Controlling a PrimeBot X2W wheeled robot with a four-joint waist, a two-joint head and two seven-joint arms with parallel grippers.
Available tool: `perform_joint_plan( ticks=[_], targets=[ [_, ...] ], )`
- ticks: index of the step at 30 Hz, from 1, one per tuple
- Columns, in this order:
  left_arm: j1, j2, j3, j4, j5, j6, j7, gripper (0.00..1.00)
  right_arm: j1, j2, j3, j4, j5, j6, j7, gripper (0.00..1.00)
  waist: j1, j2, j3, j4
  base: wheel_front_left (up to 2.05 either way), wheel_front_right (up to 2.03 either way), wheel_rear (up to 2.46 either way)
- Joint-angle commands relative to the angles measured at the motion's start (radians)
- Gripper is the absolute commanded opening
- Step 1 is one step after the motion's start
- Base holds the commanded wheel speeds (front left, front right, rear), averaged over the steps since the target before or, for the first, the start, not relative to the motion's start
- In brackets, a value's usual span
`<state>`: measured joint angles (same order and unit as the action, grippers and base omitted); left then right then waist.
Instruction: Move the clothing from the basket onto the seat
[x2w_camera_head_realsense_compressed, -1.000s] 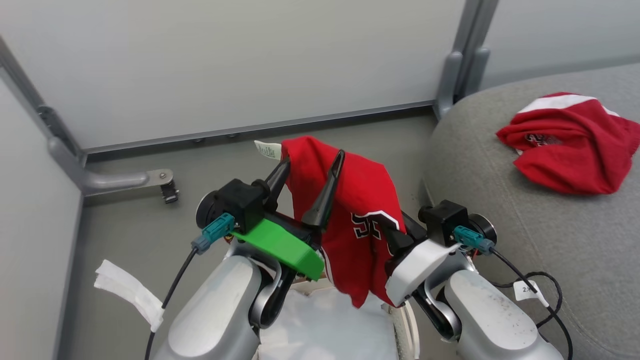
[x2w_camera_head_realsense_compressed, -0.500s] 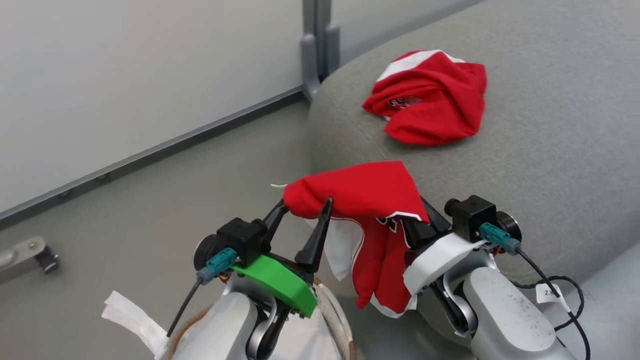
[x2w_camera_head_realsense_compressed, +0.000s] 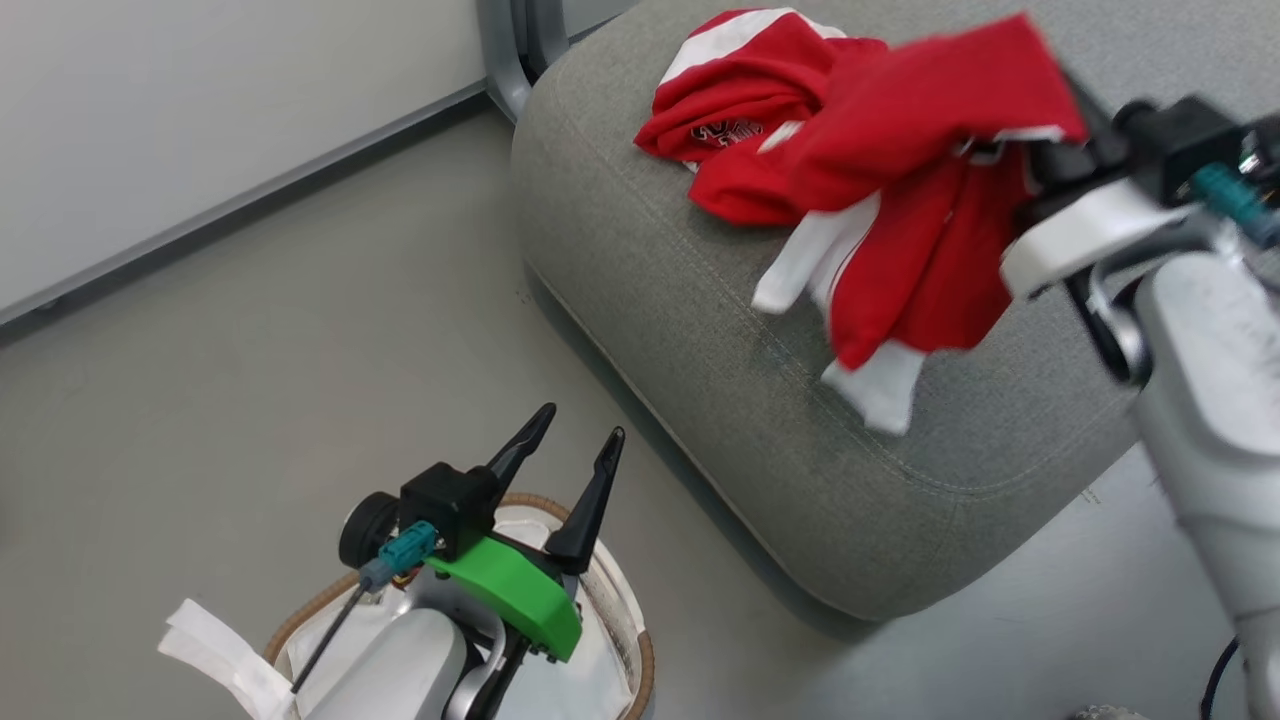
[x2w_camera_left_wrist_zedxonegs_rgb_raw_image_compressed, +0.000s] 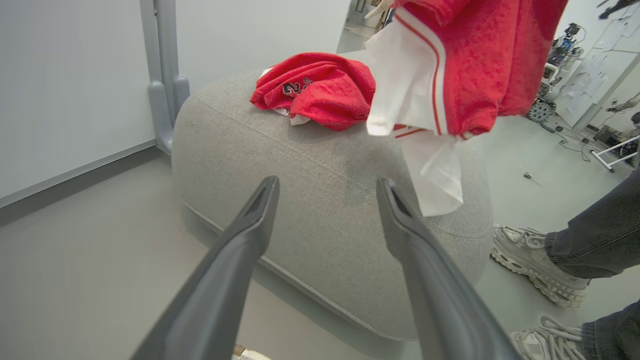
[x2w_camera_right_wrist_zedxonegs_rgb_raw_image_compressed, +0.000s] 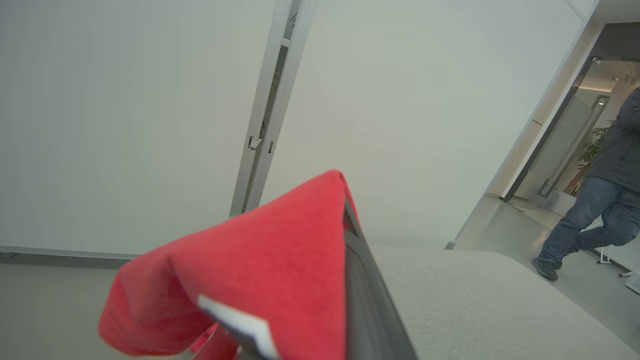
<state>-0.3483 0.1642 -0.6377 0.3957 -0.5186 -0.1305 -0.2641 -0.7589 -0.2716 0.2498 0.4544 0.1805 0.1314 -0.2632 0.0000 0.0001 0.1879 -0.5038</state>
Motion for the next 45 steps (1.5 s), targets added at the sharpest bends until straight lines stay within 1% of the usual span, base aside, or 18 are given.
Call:
perform_joint_plan(
  ticks=[1, 5, 9, 13, 15, 18, 20, 22, 25, 26, 27, 28, 32, 34, 37, 39, 42, 45],
  targets=[
    [-0.009, 0.024, 0.006, -0.001, -0.009, 0.0, 0.0, 1.0, -0.069, -0.026, -0.011, 0.009, -0.015, -0.001, 0.007, 0.0, 0.0, -0.0001, 0.112, 0.094, 0.0, 0.0, 0.0],
    [-0.024, 0.055, 0.005, -0.014, -0.018, 0.0, 0.0, 1.0, -0.238, -0.106, -0.049, 0.035, -0.061, -0.001, 0.046, 0.0, 0.0, -0.0001, 0.175, 0.145, 0.0, 0.0, 0.0],
    [-0.041, 0.086, 0.004, -0.028, -0.026, 0.0, 0.0, 1.0, -0.381, -0.158, -0.098, 0.076, -0.107, -0.001, 0.081, 0.0, 0.0, -0.0001, 0.237, 0.196, 0.0, 0.0, 0.0],
    [-0.069, 0.098, 0.011, -0.051, -0.025, 0.0, 0.0, 1.0, -0.476, -0.209, -0.162, 0.121, -0.176, -0.002, 0.124, 0.0, 0.0, -0.0001, 0.292, 0.256, 0.0, 0.0, 0.0],
    [-0.086, 0.1, 0.013, -0.062, -0.027, 0.0, 0.0, 1.0, -0.508, -0.222, -0.212, 0.143, -0.195, -0.001, 0.137, 0.0, 0.0, -0.0001, 0.32, 0.287, 0.0, 0.0, 0.0],
    [-0.103, 0.109, 0.012, -0.075, -0.033, 0.0, 0.0, 1.0, -0.511, -0.25, -0.272, 0.171, -0.23, -0.001, 0.151, 0.0, 0.0, -0.0001, 0.352, 0.323, 0.0, 0.0, 0.0],
    [-0.113, 0.118, 0.015, -0.078, -0.036, 0.0, 0.0, 1.0, -0.495, -0.263, -0.332, 0.192, -0.251, -0.001, 0.157, 0.0, 0.0, -0.0001, 0.375, 0.344, 0.0, 0.0, 0.0],
    [-0.118, 0.123, 0.023, -0.081, -0.043, 0.0, 0.0, 1.0, -0.457, -0.263, -0.402, 0.222, -0.274, -0.001, 0.167, 0.0, 0.0, -0.0001, 0.39, 0.362, 0.0, 0.0, 0.0],
    [-0.113, 0.132, 0.038, -0.078, -0.052, 0.0, 0.0, 1.0, -0.369, -0.239, -0.537, 0.285, -0.315, -0.001, 0.177, 0.0, 0.0, -0.0001, 0.404, 0.382, 0.0, 0.0, 0.0],
    [-0.111, 0.134, 0.038, -0.077, -0.054, 0.0, 0.0, 1.0, -0.344, -0.229, -0.578, 0.3, -0.325, -0.001, 0.169, 0.13, 0.0, -0.0001, 0.406, 0.386, 0.0, 0.0, 0.0],
    [-0.107, 0.138, 0.041, -0.077, -0.056, 0.0, 0.0, 1.0, -0.31, -0.212, -0.622, 0.315, -0.339, -0.001, 0.154, 0.8, 0.0, -0.0001, 0.406, 0.389, 0.0, 0.0, 0.0],
    [-0.102, 0.141, 0.044, -0.075, -0.055, 0.0, 0.0, 1.0, -0.282, -0.194, -0.655, 0.326, -0.346, -0.001, 0.138, 1.0, 0.0, -0.0001, 0.405, 0.39, 0.0, 0.0, 0.0],
    [-0.079, 0.146, 0.065, -0.062, -0.059, 0.0, 0.0, 1.0, -0.158, -0.106, -0.762, 0.355, -0.38, -0.001, 0.056, 1.0, 0.0, -0.0001, 0.385, 0.381, 0.0, 0.0, 0.0],
    [-0.069, 0.145, 0.076, -0.054, -0.057, 0.0, 0.0, 1.0, -0.103, -0.067, -0.803, 0.353, -0.369, -0.001, 0.024, 1.0, 0.0, -0.0001, 0.367, 0.374, 0.0, 0.0, 0.0],
    [-0.057, 0.135, 0.089, -0.047, -0.05, 0.0, 0.0, 1.0, -0.03, -0.026, -0.811, 0.331, -0.354, -0.001, 0.004, 1.0, 0.0, -0.0001, 0.338, 0.366, 0.0, 0.0, 0.0],
    [-0.044, 0.127, 0.1, -0.041, -0.048, 0.0, 0.0, 1.0, 0.024, -0.013, -0.811, 0.305, -0.334, -0.001, -0.001, 1.0, 0.0, -0.0001, 0.312, 0.364, 0.0, 0.0, 0.0],
    [-0.027, 0.114, 0.119, -0.032, -0.045, 0.0, 0.0, 1.0, 0.106, 0.013, -0.797, 0.218, -0.286, -0.001, -0.002, 1.0, 0.0, -0.0001, 0.275, 0.36, 0.0, 0.0, 0.0],
    [0.001, 0.1, 0.143, -0.016, -0.044, 0.0, 0.0, 1.0, 0.206, 0.04, -0.76, 0.134, -0.232, -0.001, -0.003, 1.0, 0.0, -0.0001, 0.232, 0.359, 0.0, 0.0, 0.0]
  ],
)
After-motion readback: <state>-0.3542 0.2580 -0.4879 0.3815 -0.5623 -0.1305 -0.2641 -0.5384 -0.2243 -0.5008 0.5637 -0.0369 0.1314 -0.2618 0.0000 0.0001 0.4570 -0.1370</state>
